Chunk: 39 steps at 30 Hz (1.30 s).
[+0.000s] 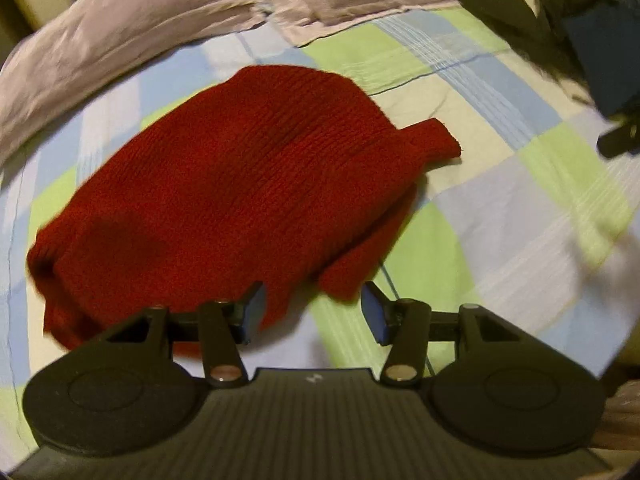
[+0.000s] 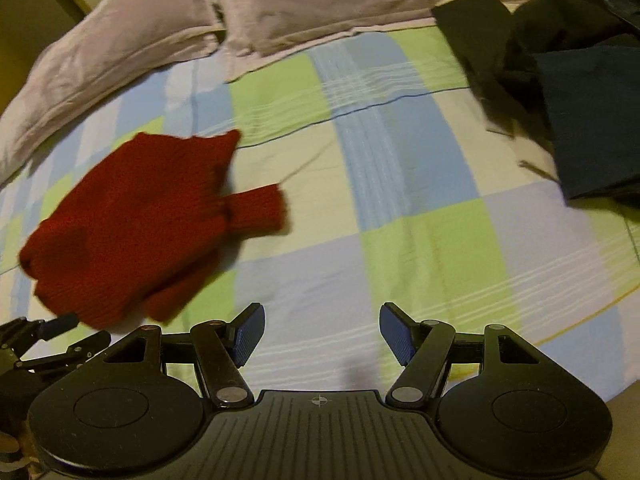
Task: Fold clothes
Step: 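Grasp the sweater hem with the left gripper while the right gripper grasps the hem too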
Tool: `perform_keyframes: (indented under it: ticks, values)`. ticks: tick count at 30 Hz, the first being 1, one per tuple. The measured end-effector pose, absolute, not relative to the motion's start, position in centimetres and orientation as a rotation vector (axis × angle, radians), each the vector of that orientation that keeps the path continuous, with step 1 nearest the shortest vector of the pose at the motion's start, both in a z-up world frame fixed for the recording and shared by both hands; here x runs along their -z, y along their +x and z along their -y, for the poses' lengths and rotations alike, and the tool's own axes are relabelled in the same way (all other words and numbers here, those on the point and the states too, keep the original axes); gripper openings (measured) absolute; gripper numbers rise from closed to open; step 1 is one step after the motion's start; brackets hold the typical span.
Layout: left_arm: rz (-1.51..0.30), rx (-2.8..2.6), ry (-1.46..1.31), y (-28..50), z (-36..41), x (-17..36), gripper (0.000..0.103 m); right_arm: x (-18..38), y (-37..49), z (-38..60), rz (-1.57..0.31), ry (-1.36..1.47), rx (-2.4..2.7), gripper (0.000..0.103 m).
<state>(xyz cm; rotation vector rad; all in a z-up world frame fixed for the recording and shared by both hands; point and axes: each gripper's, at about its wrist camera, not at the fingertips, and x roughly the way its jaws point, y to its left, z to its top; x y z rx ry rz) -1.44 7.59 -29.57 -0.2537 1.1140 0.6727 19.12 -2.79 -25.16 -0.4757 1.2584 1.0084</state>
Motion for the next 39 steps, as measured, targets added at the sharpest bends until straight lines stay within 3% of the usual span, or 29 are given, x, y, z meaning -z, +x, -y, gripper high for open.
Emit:
perform_keyframes:
  ticks: [7, 8, 10, 13, 18, 23, 28, 29, 31, 39]
  values:
    - [-1.163, -0.656, -0.034, 4.0, -8.4, 34.1, 0.048, 26.3, 21.5, 0.9, -1.247, -0.479, -0.992, 0.067]
    - [-1.172, -0.655, -0.007, 4.6, -8.6, 34.7, 0.044, 26.5, 21.5, 0.7, -1.248, -0.481, -0.992, 0.067]
    - [-1.155, -0.641, 0.003, 4.4, -9.3, 34.8, 0.011, 27.0, 21.4, 0.3, -1.255, -0.489, -0.993, 0.067]
    - [-1.056, -0.696, -0.079, 1.7, -11.0, 32.3, 0.008, 27.2, 20.9, -0.5, -1.265, -0.505, -1.003, 0.067]
    - [-0.942, -1.038, -0.157, -11.2, -15.8, 23.8, 0.007, 26.8, 19.5, -2.4, -1.257, -0.534, -1.048, 0.067]
    - [-0.973, -1.337, -0.227, -26.3, -21.2, 18.7, 0.007, 26.6, 16.7, -5.8, -1.232, -0.572, -1.122, 0.067]
    - [-1.065, -1.391, -0.403, -35.4, -24.4, 20.9, 0.009, 26.6, 11.9, -9.7, -1.168, -0.609, -1.223, 0.067]
    - [-1.072, -1.382, -0.437, -36.4, -24.3, 21.7, 0.012, 26.7, 10.7, -10.5, -1.156, -0.617, -1.24, 0.067]
    - [-1.086, -1.32, -0.467, -37.1, -22.9, 23.2, 0.029, 26.8, 8.5, -11.8, -1.134, -0.64, -1.282, 0.067]
    - [-1.288, -1.074, -0.329, -37.0, -17.3, 29.6, 0.039, 29.1, 0.2, -16.7, -0.95, -0.865, -1.461, 0.067]
